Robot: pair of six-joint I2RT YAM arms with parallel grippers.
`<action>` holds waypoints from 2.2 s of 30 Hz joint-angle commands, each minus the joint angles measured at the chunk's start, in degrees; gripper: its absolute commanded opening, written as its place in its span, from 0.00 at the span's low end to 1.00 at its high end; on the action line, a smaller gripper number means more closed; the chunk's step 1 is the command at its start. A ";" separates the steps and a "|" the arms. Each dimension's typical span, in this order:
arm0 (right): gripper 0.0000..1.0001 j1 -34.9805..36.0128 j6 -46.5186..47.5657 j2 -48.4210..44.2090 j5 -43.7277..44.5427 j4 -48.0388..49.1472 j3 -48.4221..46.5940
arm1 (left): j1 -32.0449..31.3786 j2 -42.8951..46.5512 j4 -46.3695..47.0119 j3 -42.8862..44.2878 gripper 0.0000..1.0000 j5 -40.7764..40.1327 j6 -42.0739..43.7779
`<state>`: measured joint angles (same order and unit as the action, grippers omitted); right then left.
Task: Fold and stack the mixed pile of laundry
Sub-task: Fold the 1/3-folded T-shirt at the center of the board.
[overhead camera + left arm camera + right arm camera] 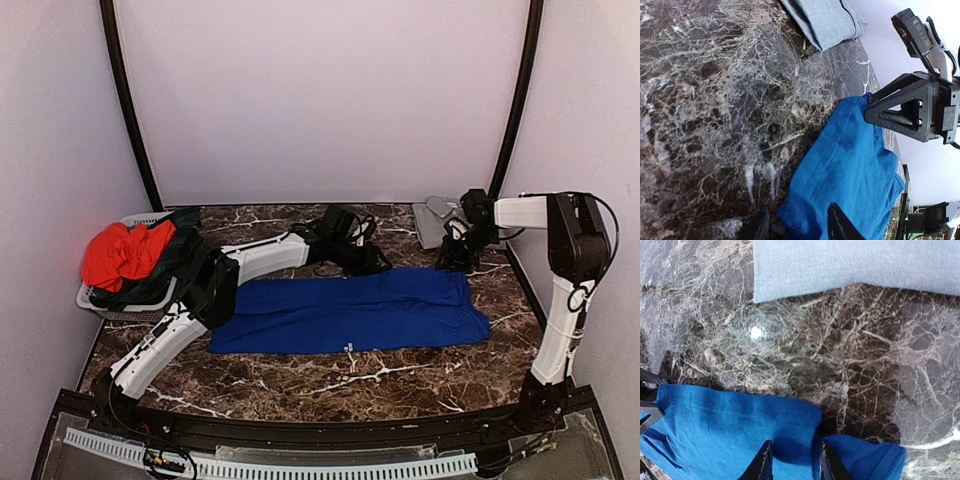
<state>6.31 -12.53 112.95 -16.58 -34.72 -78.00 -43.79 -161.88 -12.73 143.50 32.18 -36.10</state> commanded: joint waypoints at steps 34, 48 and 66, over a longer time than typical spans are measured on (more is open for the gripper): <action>0.00 0.74 -0.99 -24.77 -4.39 0.74 14.89 | -4.90 26.05 14.96 -31.17 0.07 -2.58 14.66; 0.00 8.09 -6.09 -33.29 -3.37 -0.56 25.48 | -8.64 34.53 21.73 -49.56 0.00 -0.84 20.86; 0.00 10.83 -10.64 -30.30 7.03 3.07 25.88 | -9.72 36.38 24.26 -56.04 0.01 -7.63 22.21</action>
<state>16.84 -23.88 81.97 -13.28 -34.65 -48.14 -53.58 -126.85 10.35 86.76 27.03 -14.13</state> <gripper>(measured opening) 0.002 0.016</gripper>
